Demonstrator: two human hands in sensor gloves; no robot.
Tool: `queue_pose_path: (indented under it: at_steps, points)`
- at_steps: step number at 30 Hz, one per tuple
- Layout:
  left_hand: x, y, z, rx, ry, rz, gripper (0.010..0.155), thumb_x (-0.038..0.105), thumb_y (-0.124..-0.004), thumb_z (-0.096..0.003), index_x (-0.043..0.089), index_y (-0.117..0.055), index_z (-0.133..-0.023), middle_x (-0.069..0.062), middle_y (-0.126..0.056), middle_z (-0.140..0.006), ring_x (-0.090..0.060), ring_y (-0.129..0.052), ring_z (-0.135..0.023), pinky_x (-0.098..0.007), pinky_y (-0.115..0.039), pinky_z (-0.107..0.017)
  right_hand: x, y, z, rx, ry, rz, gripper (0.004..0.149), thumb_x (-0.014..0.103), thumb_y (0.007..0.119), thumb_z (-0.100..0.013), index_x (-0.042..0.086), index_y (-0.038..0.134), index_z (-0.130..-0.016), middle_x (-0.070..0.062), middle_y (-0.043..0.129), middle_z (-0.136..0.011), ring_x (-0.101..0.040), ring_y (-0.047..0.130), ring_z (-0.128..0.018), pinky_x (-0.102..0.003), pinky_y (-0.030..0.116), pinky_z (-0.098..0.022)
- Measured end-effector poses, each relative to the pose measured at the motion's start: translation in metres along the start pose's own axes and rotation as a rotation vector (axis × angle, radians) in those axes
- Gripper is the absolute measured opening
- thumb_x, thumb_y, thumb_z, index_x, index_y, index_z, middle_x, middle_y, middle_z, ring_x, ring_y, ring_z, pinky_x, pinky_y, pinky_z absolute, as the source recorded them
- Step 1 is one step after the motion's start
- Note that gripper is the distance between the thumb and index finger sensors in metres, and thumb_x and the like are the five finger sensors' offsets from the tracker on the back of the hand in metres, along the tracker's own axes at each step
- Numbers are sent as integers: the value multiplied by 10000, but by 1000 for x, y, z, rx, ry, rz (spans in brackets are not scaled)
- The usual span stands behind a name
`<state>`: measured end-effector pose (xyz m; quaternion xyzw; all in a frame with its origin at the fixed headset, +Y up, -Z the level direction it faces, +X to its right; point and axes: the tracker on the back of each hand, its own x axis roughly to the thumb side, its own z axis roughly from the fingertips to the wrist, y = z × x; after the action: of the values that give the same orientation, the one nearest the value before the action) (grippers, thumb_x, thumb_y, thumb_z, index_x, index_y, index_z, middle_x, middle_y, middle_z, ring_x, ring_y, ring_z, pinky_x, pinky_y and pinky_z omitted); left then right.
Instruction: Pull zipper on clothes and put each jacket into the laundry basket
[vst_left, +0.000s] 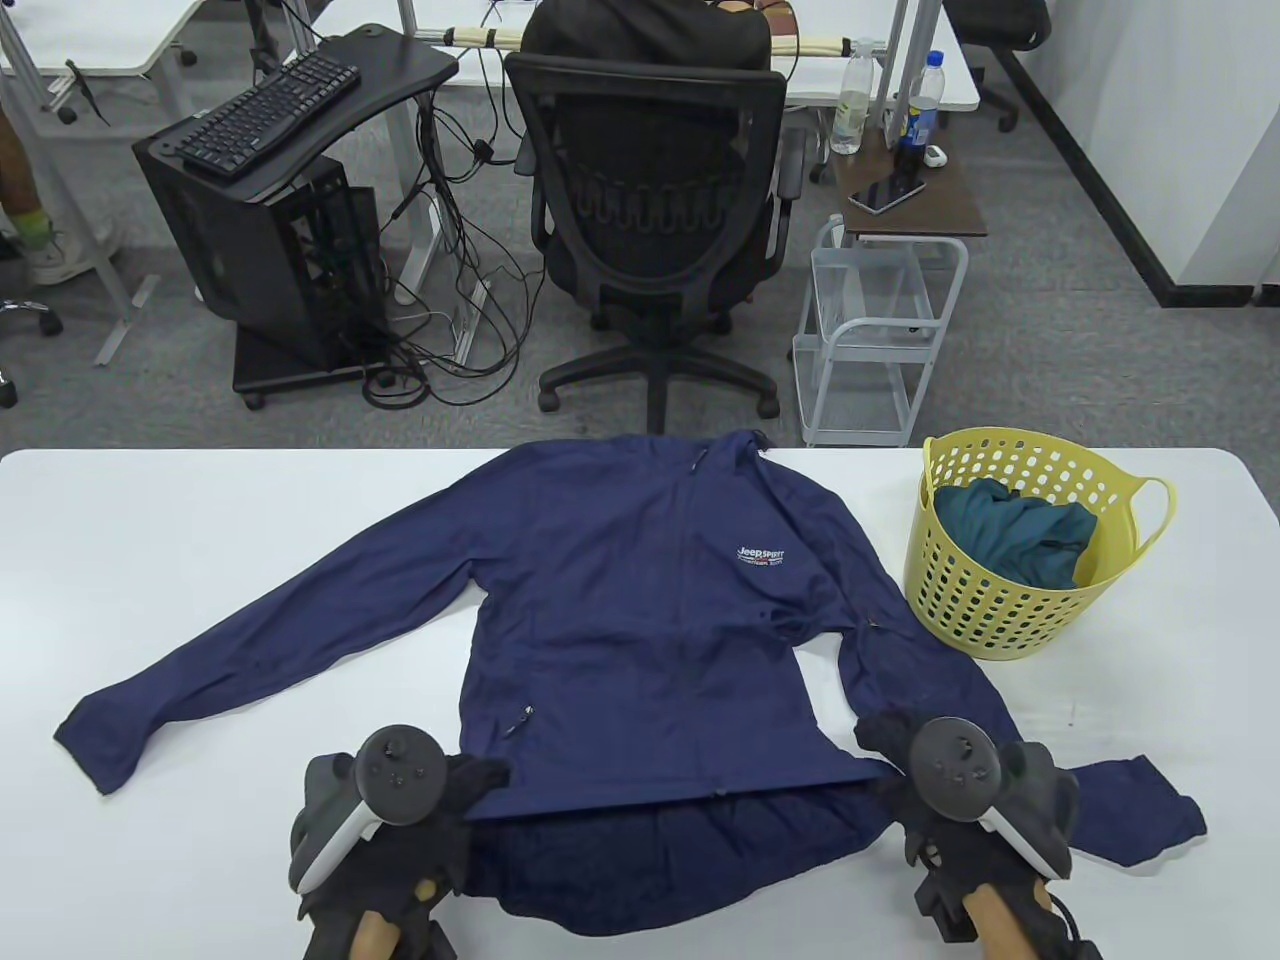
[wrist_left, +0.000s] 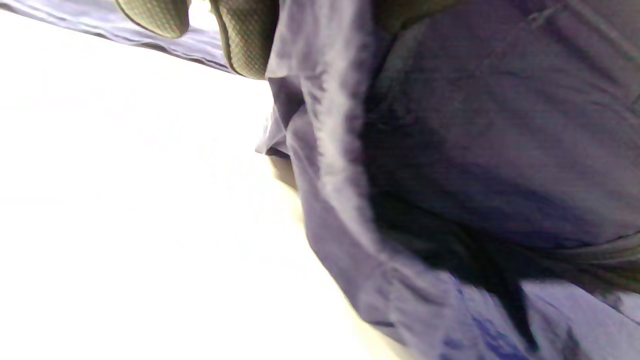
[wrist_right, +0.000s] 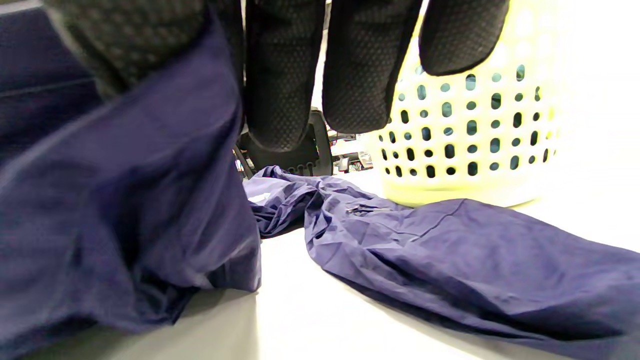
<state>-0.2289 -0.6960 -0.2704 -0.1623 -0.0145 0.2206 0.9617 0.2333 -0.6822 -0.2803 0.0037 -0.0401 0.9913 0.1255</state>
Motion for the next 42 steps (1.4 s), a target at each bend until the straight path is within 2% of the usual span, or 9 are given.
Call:
queue_pose_path:
  at_steps: [7, 12, 14, 19, 26, 28, 32, 38, 42]
  points:
    - [-26, 12, 2, 26, 31, 109, 460, 297, -654, -478, 406, -827, -890, 19, -781, -1092, -397, -696, -1011, -669, -544, -683, -23, -14, 2, -8, 16, -15, 521, 380, 958, -417, 349, 833, -922, 59, 818, -1064, -360, 791, -970, -628, 582, -705]
    - [-20, 3, 2, -275, -205, 105, 539, 412, -716, -455, 437, -676, -992, 14, -532, -1203, -407, -410, -1103, -689, -413, -718, -23, -5, 1, 299, -281, -401, 479, 282, 918, -460, 346, 840, -929, 50, 794, -1093, -427, 642, -1048, -660, 539, -709]
    - [-14, 2, 6, -308, -320, 179, 692, 525, -834, -369, 397, -649, -1023, -29, -525, -1205, -434, -394, -1092, -704, -424, -704, -21, -3, 1, 428, -364, -520, 538, 377, 919, -459, 330, 792, -980, 15, 731, -1140, -477, 561, -1068, -682, 501, -714]
    - [0, 3, 8, -329, -446, 263, 848, 648, -861, -303, 397, -576, -1061, 15, -467, -1229, -420, -340, -1109, -706, -379, -718, -15, 2, 0, 460, -472, -709, 639, 573, 870, -470, 295, 746, -1032, -30, 687, -1171, -499, 542, -1068, -691, 507, -704]
    - [4, -43, -43, -117, -20, -140, 640, 579, -655, -427, 498, -494, -1042, 151, -402, -1224, -334, -328, -1127, -658, -365, -742, 23, 64, -15, 415, -223, -252, 585, 401, 859, -483, 295, 699, -1035, 20, 620, -1186, -457, 487, -1091, -702, 453, -713]
    - [1, -61, -59, -146, 54, -318, 633, 576, -614, -419, 538, -441, -1027, 204, -318, -1212, -285, -272, -1128, -629, -357, -754, 35, 88, -17, 458, -243, -95, 619, 386, 864, -472, 322, 647, -1048, 52, 535, -1208, -420, 453, -1107, -694, 429, -727]
    - [-7, -74, -68, -234, 120, -323, 655, 604, -586, -415, 547, -358, -1027, 184, -194, -1192, -275, -204, -1116, -613, -336, -757, 41, 107, -19, 485, -218, 89, 647, 352, 867, -462, 362, 581, -1043, 98, 438, -1201, -341, 421, -1111, -660, 415, -745]
    - [12, -60, -44, -268, 168, -384, 633, 635, -603, -412, 465, -602, -1021, 74, -501, -1188, -357, -396, -1108, -633, -419, -734, 42, 89, -13, 531, -222, 73, 538, 382, 914, -436, 308, 789, -953, 84, 662, -1121, -336, 666, -1017, -606, 555, -709]
    - [36, -56, -18, -300, 163, -502, 619, 663, -712, -354, 307, -1051, -731, -42, -952, -961, -329, -718, -1004, -615, -557, -688, 60, 81, 22, 690, -316, 141, 464, 444, 886, -445, 297, 883, -884, 68, 765, -1052, -341, 803, -913, -543, 658, -671]
